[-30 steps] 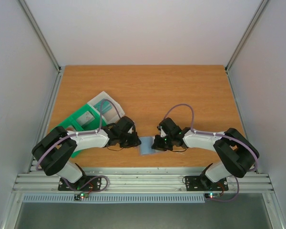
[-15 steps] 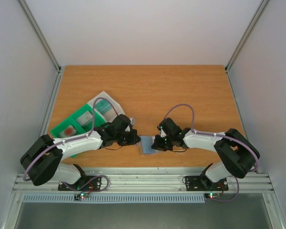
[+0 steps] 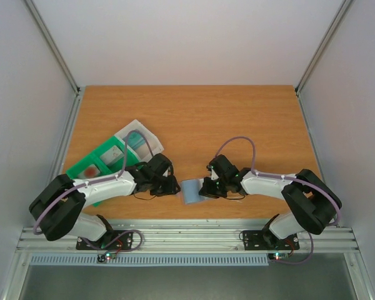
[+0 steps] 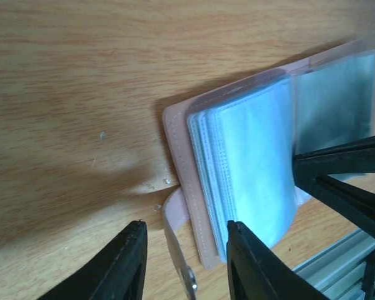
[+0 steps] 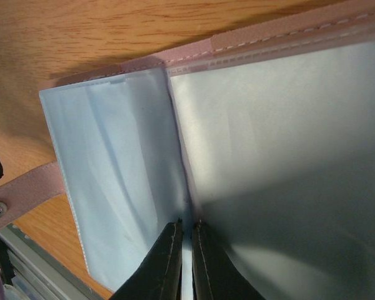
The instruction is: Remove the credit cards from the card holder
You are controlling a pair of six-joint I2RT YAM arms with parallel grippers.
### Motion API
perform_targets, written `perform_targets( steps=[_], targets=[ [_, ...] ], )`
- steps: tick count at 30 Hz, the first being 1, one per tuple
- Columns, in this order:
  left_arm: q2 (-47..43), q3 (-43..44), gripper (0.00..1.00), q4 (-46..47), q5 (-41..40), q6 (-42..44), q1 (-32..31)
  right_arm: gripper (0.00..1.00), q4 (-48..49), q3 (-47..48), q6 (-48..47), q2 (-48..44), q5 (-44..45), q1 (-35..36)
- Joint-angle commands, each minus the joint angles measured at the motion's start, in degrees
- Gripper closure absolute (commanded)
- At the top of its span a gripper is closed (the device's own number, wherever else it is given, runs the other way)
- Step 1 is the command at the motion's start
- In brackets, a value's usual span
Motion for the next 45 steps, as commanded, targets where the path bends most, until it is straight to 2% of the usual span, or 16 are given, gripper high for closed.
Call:
perform_targets(
  steps=[1,9,10,14,15,23,29,38,45],
  targets=[
    [2.7,0.4,0.62,-0.1,0.4,0.9,-0.2,0.93,-2.9,-1.3,0.2,-0.7,2.1,0.4],
    [5.9,1.1,0.64,0.6,-0.3,-0.4,-1.4,0.93,-3.3,-1.4,0.0,-1.2,2.5,0.4],
    [6.2,1.4,0.67,0.7,-0.3,-0.4,-1.5,0.93,-3.4,-1.4,0.0,-1.3,2.4,0.4],
    [5.4,1.8,0.96,0.6,0.0,-0.4,-1.7,0.91,-4.6,-0.9,0.1,-2.9,2.3,0.4],
    [4.7,1.5,0.99,1.0,0.0,-0.6,-1.8,0.90,-5.2,-0.7,0.0,-3.4,2.3,0.4],
    [-0.7,0.5,0.99,5.0,3.2,-0.8,-1.8,0.65,-9.5,1.2,-1.2,-10.1,1.5,0.4],
    [-3.6,0.4,0.99,5.1,3.6,-0.3,-1.9,0.49,-10.5,3.5,-1.9,-10.3,-0.3,0.9],
    [-4.3,0.4,1.00,4.8,3.3,0.6,-1.9,0.35,-10.2,8.1,-3.8,-4.1,-1.2,2.3],
    [-4.1,0.5,1.00,4.7,3.5,0.9,-1.9,0.33,-9.7,8.6,-4.1,-0.9,-1.3,2.6]
  ],
)
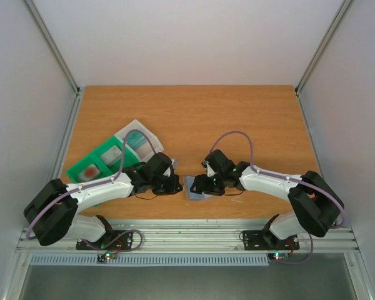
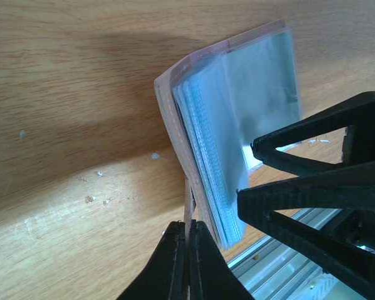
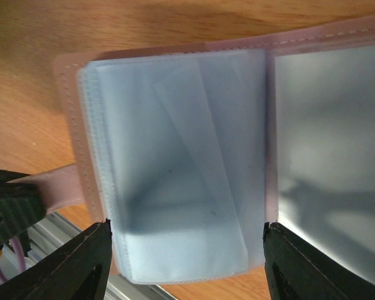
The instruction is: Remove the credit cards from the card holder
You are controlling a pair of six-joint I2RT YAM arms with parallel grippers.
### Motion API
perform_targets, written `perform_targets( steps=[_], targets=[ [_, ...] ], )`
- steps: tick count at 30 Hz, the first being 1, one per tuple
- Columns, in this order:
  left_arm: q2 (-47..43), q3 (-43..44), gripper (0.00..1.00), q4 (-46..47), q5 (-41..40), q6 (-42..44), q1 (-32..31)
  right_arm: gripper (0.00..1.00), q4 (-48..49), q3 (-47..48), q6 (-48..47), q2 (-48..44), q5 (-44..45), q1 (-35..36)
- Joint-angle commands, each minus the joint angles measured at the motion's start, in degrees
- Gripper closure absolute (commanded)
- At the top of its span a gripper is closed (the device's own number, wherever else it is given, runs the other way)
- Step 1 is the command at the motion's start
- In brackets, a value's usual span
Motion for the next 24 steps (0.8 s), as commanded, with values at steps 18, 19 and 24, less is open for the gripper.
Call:
perform_targets(
  steps=[18,19,24],
  targets=[
    [-1.2,0.2,1.00,2.1,0.2,1.1,-0.2,0.36,0.0,1.0,-2.9,5.1,2.2,0.6],
    [-1.2,0.1,1.00,2.1,0.4,1.1,-0.2,0.37,-1.0,1.0,-3.1,4.9,3.1,0.6],
    [-1.1,0.6,0.99,1.2,0.7,1.9,-0.2,0.44,-5.6,0.9,-4.5,2.8,8.8,0.6]
  ],
)
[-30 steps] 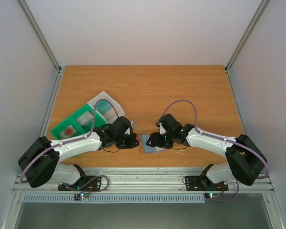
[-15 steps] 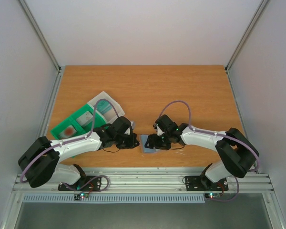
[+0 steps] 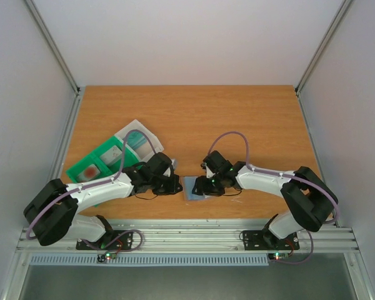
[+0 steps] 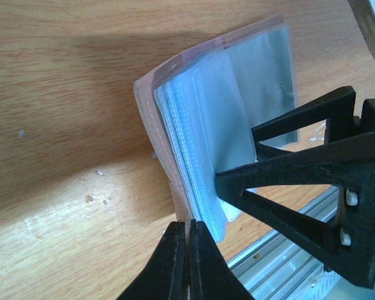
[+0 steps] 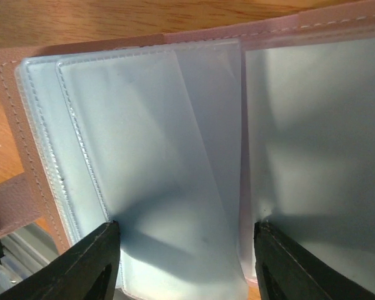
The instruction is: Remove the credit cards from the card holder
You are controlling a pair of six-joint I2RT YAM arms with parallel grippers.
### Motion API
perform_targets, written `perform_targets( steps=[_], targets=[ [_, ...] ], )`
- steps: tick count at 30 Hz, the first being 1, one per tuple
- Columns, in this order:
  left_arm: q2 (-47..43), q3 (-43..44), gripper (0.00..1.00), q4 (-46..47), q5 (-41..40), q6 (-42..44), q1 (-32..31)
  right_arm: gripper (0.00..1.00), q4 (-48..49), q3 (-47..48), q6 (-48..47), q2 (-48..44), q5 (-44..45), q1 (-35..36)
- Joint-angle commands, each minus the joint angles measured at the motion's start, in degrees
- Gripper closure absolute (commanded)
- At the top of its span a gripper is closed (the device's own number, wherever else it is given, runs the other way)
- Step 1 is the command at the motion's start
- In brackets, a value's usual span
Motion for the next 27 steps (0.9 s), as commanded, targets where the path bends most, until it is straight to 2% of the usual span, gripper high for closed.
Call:
perform_targets(
  steps=[1,10,14,16,17,19,22,27],
  targets=[
    [-1.2,0.6,1.00,1.3,0.6,1.4,-0.2,0.45,-7.4,0.9,-2.3,-2.1,8.3,0.5],
    [-0.7,1.9,1.00,-0.3,1.9,3.1,-0.2,0.55,-19.5,2.8,-0.6,-9.5,20.2,0.5],
    [-0.8,2.7,1.00,-1.0,2.7,4.0,-0.2,0.57,-21.8,4.1,-0.8,-13.8,18.7,0.5],
    [-1.0,2.8,1.00,-0.9,3.0,4.2,-0.2,0.58,-19.7,4.6,-2.1,-15.6,13.9,0.5],
    [-0.9,2.7,1.00,-0.4,3.3,4.2,-0.2,0.57,-15.2,4.3,-3.7,-15.7,7.3,0.5],
    [-0.8,2.7,1.00,-0.1,3.7,4.1,-0.2,0.50,-12.5,4.4,-4.6,-13.6,3.6,1.0],
    [-0.8,2.7,1.00,0.2,4.2,4.0,-0.2,0.38,-9.2,4.3,-4.9,-11.2,2.1,2.1],
    [-1.1,2.7,0.99,0.0,4.1,3.9,-0.2,0.33,-5.6,4.6,-5.2,-8.0,0.6,2.5]
  ],
)
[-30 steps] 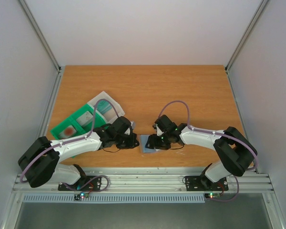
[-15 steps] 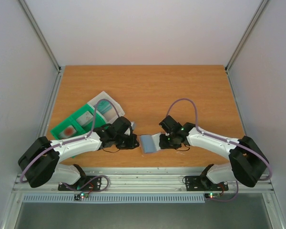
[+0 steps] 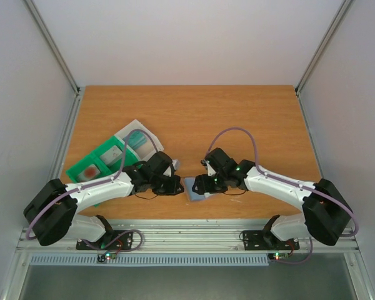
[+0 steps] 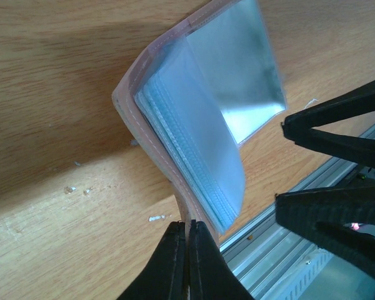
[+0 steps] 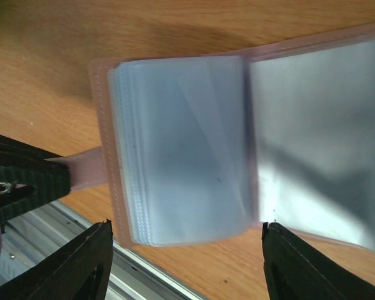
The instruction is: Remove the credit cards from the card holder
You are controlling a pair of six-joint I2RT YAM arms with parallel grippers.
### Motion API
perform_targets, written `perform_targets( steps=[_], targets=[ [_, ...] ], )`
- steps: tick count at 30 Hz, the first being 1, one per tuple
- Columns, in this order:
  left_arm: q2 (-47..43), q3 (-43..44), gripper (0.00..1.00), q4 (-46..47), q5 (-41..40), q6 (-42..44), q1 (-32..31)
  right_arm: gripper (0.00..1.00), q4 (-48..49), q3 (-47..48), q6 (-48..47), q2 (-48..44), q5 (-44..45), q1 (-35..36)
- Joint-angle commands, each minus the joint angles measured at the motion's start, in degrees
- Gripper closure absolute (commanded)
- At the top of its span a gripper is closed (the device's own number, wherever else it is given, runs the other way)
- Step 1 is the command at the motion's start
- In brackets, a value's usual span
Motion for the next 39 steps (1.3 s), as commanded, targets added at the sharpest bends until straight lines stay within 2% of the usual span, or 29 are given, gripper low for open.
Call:
perform_targets(
  steps=[1,13,16,27,34,39],
  targets=[
    [-1.1,1.7,0.99,1.4,0.7,0.9,-0.2,0.32,4.8,1.3,-1.4,2.7,-3.2,0.6],
    [-1.3,1.6,1.00,1.1,0.4,0.7,-0.2,0.32,6.5,1.2,-3.0,9.8,-2.7,0.5],
    [-1.4,1.4,0.99,1.0,0.2,0.7,-0.3,0.35,6.0,0.3,-2.6,10.2,0.0,0.6],
    [-1.2,1.4,0.99,0.6,0.0,0.9,-0.3,0.44,3.0,-0.7,-2.3,7.1,7.3,0.6],
    [-1.7,1.3,0.99,-0.1,-0.5,1.2,-0.2,0.44,0.1,-0.3,-3.0,5.2,9.2,0.6],
    [-2.3,1.2,1.00,-0.2,-0.4,1.5,-0.2,0.47,-5.6,1.1,-2.3,3.5,13.3,0.6]
  ],
)
